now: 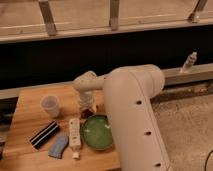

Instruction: Drag the pepper across the table

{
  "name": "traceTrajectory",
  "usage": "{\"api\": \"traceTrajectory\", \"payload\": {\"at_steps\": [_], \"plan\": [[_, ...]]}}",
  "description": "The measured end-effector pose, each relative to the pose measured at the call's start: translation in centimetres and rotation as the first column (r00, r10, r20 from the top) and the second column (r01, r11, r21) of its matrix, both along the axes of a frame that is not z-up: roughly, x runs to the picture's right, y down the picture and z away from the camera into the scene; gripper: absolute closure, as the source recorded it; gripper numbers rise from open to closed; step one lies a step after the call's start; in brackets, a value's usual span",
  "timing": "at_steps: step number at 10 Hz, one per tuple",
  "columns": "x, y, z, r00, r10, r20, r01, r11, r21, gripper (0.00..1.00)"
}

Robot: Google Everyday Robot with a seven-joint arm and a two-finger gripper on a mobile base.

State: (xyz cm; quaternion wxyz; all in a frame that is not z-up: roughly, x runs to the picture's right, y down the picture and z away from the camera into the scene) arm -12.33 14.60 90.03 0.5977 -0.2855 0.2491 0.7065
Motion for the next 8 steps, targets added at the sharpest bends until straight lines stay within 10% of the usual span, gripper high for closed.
{"api": "traceTrajectory", "payload": {"at_steps": [4,8], "plan": [[-0.5,0.1,-0.3,1.000,-0.004,0.010,0.004,1.0000,-0.002,1.00],[-2.4,-2.1,-4.4,0.990,-0.009,0.141,-0.001,0.9977,0.068,1.00]]}}
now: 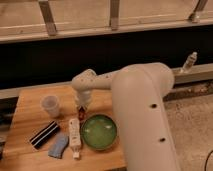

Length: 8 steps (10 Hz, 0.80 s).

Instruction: Drag the pepper across the table

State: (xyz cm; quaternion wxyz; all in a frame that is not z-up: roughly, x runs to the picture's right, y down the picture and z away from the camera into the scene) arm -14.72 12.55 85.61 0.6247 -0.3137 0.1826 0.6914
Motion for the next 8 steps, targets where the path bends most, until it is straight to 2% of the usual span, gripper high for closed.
{"api": "traceTrajectory", "payload": {"at_steps": [6,8], "plan": [[-0.1,-0.1,-0.5,1.000,-0.006,0.007,0.006,1.0000,0.000,1.00],[-0.8,1.2,-0.4,0.998,-0.062,-0.025,0.061,0.9980,-0.018,1.00]]}}
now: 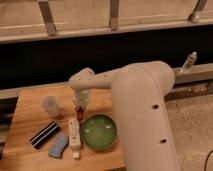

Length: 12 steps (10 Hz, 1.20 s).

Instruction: Drag the pepper across the table

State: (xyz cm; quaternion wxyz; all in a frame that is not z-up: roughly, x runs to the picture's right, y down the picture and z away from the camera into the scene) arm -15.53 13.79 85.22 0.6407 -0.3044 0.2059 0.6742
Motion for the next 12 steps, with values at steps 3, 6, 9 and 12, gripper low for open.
{"api": "traceTrajectory", "payload": {"at_steps": [3,6,9,12], "plan": [[0.4,0.3,2.0,0.999,-0.037,-0.035,0.037,0.9992,-0.017,1.00],[1.8,-1.4,5.1,0.997,-0.052,-0.066,0.051,0.9986,-0.014,1.00],[4.5,-4.1,7.2,0.992,-0.017,-0.123,0.020,0.9997,0.017,1.00],[9.2,-5.5,7.7,0.978,0.057,-0.202,-0.049,0.9978,0.045,1.00]]}}
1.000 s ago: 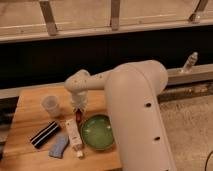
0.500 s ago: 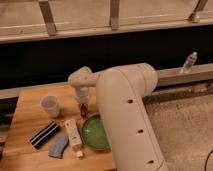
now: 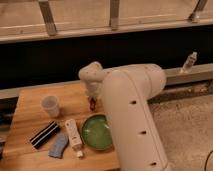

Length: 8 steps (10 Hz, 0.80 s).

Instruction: Drag the pepper across the table

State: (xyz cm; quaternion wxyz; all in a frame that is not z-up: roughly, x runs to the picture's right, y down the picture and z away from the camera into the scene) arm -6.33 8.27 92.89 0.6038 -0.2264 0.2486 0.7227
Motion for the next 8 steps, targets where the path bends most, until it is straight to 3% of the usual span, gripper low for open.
{"api": "traceTrajectory", "payload": {"at_steps": [4,6,8], "plan": [[6.3,1.2,-0.5,0.988,0.114,-0.100,-0.115,0.9934,-0.004,1.00],[9.3,2.2,-0.6,0.974,0.177,-0.141,-0.180,0.9837,-0.006,1.00],[11.7,2.5,-1.4,0.956,0.237,-0.173,-0.238,0.9711,0.016,1.00]]}}
